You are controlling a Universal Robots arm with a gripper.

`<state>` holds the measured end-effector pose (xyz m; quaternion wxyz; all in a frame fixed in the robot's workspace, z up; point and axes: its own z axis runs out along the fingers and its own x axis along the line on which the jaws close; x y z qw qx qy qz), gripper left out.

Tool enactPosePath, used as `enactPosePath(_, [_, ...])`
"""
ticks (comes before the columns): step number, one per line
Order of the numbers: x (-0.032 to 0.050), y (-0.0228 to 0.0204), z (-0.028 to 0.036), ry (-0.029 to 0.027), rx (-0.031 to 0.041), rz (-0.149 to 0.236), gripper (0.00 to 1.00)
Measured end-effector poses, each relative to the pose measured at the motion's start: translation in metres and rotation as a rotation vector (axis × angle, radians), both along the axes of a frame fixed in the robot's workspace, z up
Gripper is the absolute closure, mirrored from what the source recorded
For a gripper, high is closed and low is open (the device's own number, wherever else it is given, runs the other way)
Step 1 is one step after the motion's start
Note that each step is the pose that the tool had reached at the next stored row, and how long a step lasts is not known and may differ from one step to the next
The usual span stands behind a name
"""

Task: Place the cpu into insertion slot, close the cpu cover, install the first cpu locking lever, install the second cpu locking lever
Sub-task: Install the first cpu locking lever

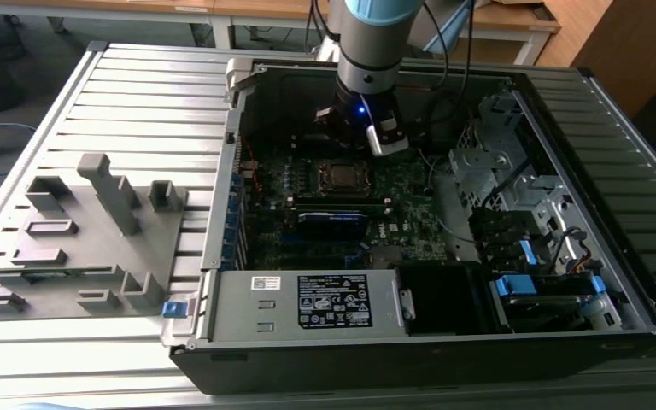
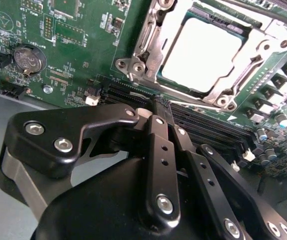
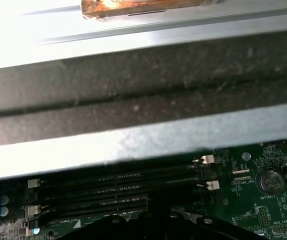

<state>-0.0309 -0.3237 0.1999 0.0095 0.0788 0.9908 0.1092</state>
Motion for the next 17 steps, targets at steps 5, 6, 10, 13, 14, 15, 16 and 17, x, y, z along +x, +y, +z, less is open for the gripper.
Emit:
enactPosePath(5, [0.0,0.0025,-0.0002,0.0001,0.0001,-0.001,0.89])
enactPosePath(6, [0.0,0.0028,-0.0003,0.0,0.0001,-0.001,0.89])
enactPosePath(10, [0.0,0.0029,-0.0004,0.0,0.0,-0.001,0.89])
enactPosePath(13, [0.0,0.003,-0.0009,-0.0023,-0.0011,-0.001,0.89])
enactPosePath(14, [0.0,0.003,-0.0012,-0.0032,-0.0028,-0.001,0.89])
enactPosePath(15, [0.0,0.003,-0.0014,-0.0039,-0.0051,-0.001,0.89])
enactPosePath(16, [0.0,0.0029,-0.0014,-0.0045,-0.0071,-0.001,0.89])
enactPosePath(17, [0.0,0.0029,-0.0015,-0.0044,-0.0078,-0.001,0.89])
